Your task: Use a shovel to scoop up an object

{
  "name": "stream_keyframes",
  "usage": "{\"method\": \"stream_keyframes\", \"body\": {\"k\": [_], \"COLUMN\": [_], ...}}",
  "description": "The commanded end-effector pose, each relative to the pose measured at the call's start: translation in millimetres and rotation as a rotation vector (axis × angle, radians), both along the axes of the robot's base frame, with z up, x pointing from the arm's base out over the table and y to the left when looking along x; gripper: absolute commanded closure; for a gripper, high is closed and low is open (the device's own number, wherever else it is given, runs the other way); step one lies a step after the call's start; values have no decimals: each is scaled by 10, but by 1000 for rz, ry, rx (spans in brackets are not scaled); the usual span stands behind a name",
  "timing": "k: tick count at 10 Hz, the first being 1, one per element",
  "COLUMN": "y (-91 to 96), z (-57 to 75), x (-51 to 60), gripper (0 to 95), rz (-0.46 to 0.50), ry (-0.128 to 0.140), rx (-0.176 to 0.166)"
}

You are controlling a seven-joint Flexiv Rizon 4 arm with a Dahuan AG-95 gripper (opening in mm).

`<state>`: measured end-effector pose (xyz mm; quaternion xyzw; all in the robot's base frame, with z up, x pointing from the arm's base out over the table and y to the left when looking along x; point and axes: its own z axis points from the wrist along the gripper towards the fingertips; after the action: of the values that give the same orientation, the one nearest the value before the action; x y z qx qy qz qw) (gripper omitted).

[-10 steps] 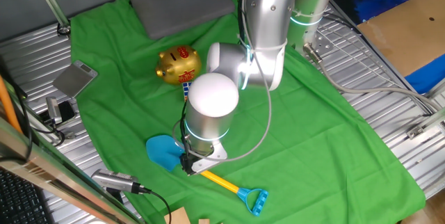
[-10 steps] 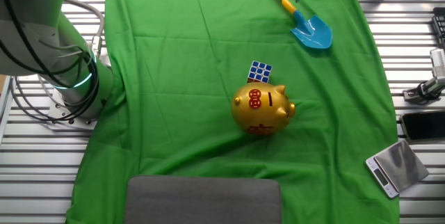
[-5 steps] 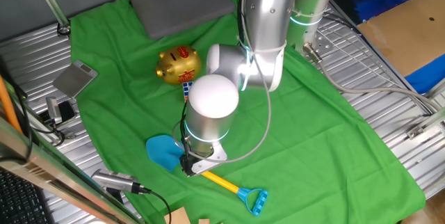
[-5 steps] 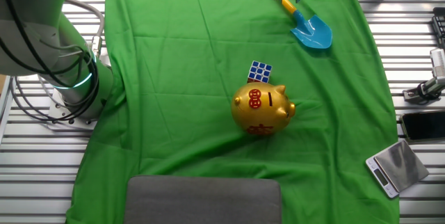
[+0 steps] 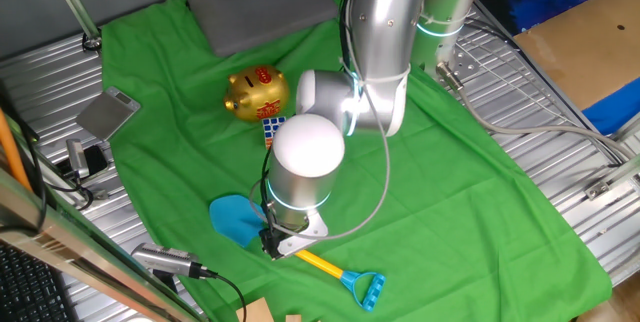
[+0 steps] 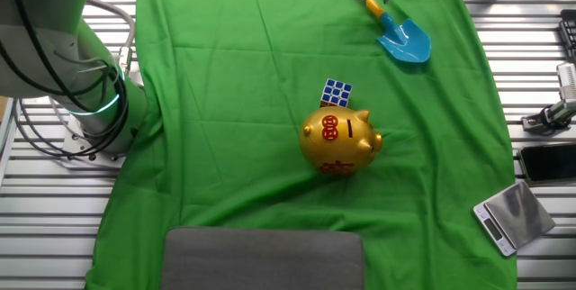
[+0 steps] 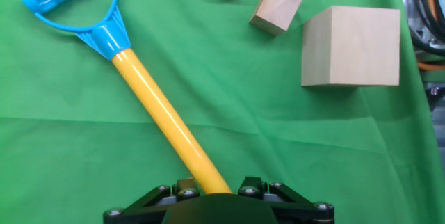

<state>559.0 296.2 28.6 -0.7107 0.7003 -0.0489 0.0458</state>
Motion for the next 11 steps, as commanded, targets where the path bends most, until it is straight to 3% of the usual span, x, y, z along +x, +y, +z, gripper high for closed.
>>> {"method": "stream_keyframes", "body": {"k": [1, 6, 9, 11], "y": [9, 14, 39, 39], "z": [-5, -17, -21, -17], "x": [-4, -20, -26, -25], "gripper": [570, 570, 570, 570], "rz": [-1, 26, 37, 39], "ry": [1, 0, -3, -5], "rx": [5, 58, 111, 110]}}
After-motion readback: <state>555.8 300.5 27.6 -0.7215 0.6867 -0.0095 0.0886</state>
